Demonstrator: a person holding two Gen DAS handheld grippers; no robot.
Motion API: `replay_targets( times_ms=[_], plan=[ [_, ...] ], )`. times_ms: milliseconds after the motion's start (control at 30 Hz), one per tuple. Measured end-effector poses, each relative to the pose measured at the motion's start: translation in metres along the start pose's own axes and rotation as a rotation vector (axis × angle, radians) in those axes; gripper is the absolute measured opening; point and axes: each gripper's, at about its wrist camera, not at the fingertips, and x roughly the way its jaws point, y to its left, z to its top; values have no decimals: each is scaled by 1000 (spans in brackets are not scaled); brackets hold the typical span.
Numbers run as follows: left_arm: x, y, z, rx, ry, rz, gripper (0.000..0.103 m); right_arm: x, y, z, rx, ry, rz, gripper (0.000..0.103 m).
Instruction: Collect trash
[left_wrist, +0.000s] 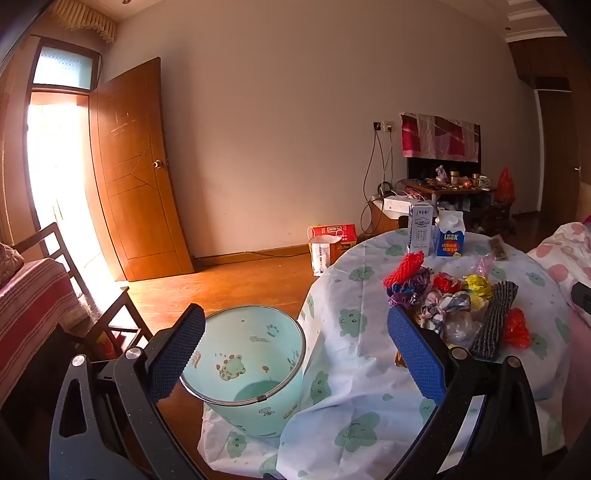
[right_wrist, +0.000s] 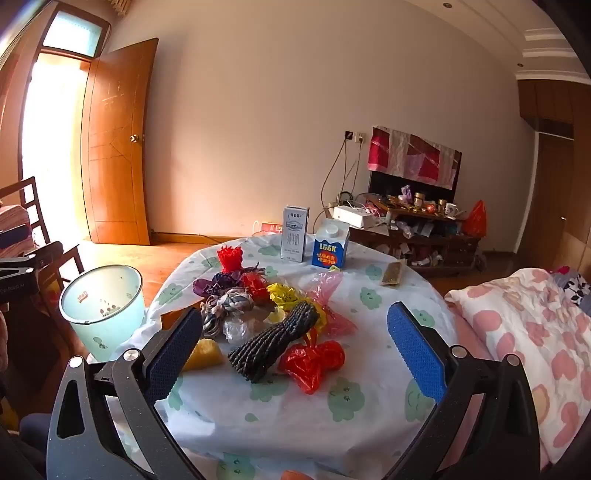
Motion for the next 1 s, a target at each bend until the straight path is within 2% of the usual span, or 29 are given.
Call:
replay_targets(
  times_ms=[1000],
  plan=[
    [0,9,3,-19,-3,34,97,1,-6,-3,7,-5,-21,98]
  ],
)
